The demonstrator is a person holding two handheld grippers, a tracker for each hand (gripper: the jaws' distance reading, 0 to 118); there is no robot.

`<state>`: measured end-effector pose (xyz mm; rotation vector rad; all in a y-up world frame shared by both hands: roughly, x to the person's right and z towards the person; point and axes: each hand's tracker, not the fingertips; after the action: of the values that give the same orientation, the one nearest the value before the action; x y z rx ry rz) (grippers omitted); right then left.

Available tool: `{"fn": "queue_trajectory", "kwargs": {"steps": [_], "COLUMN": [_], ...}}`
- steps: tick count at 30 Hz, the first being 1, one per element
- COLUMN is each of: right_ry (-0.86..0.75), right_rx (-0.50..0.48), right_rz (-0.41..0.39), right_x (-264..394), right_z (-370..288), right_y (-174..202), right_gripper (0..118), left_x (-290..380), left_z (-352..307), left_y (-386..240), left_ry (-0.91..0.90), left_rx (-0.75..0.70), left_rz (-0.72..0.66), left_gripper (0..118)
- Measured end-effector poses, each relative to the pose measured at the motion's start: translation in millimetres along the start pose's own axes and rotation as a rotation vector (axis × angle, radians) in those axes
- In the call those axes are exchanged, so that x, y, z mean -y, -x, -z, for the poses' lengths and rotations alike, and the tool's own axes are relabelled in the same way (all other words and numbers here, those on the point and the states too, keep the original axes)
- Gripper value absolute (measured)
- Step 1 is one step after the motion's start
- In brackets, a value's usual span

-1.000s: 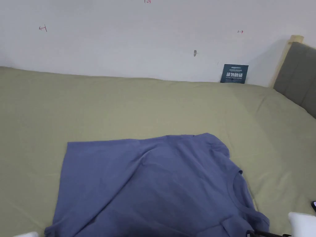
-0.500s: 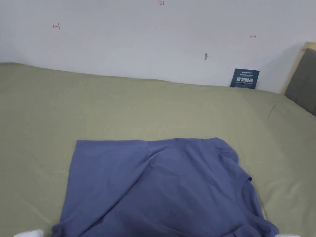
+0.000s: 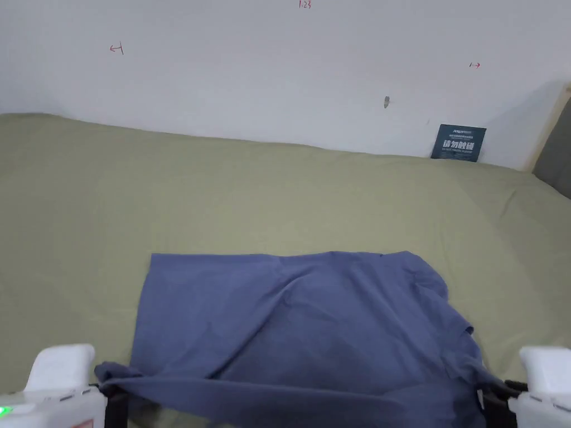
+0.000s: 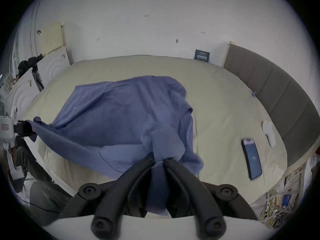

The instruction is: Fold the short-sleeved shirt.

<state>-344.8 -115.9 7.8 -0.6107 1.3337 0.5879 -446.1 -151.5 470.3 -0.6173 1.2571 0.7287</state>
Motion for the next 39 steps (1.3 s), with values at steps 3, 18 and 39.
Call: {"fn": "queue_trajectory", "kwargs": {"steps": [3, 18, 39], "right_ry": [-0.007, -0.11, -0.299], "right_rx": [-0.01, -0.087, 0.002], "right_rz": [-0.01, 0.121, 0.0], "right_x": [-27.3, -32.3, 72.0], "right_z": [22.0, 84.7, -8.3], "right_y": [-6.1, -38.9, 5.1], "right_gripper": [5, 91, 0], "left_x": [-27.4, -43.4, 38.6], "left_z": [16.6, 56.3, 19.1], "left_y": [-1.6, 8.0, 1.8], "left_ry": [0.027, -0.033, -0.181], "left_rx": [-0.009, 0.02, -0.019], "left_rz": [0.042, -0.048, -0.042], "left_gripper": [9, 98, 41]}}
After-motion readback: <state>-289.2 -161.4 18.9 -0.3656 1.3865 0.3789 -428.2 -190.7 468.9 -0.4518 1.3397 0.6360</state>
